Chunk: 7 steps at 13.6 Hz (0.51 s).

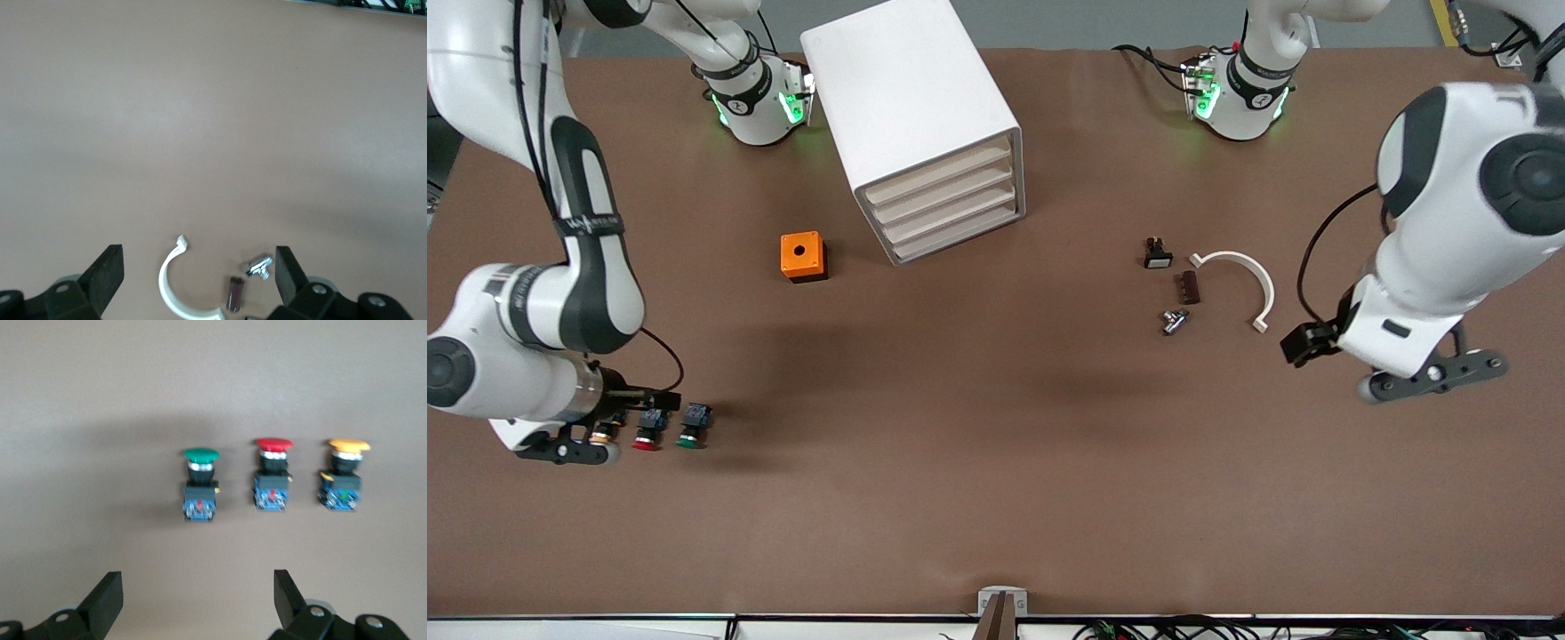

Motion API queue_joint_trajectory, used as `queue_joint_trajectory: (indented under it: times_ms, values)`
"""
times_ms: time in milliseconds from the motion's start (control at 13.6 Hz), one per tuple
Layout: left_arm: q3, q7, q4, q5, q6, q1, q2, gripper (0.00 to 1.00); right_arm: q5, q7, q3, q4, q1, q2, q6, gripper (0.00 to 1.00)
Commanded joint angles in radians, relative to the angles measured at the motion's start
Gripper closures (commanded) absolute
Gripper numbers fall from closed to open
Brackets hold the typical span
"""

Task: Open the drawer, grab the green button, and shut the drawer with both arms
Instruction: 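Lower the green button beside the red button while the left gripper withdraws, then open the right gripper and retract the right arm from the buttons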

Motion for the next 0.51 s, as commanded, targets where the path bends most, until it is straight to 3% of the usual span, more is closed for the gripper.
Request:
queue_joint_trajectory:
  times_ms: [0,220,441]
  values:
    - [-0.013,0.028,-0.023,0.002,-0.060,0.013,-0.068,0.00,-0.029,-0.012,0.010,-0.010,-0.014,-0.081,-0.100,0.00]
    - [-0.013,0.083,-0.026,0.000,-0.122,0.014,-0.115,0.00,-0.043,-0.015,0.011,-0.010,-0.029,-0.130,-0.135,0.00]
    - [-0.013,0.109,-0.061,-0.019,-0.139,0.037,-0.172,0.00,-0.043,-0.015,0.011,-0.010,-0.044,-0.239,-0.256,0.00]
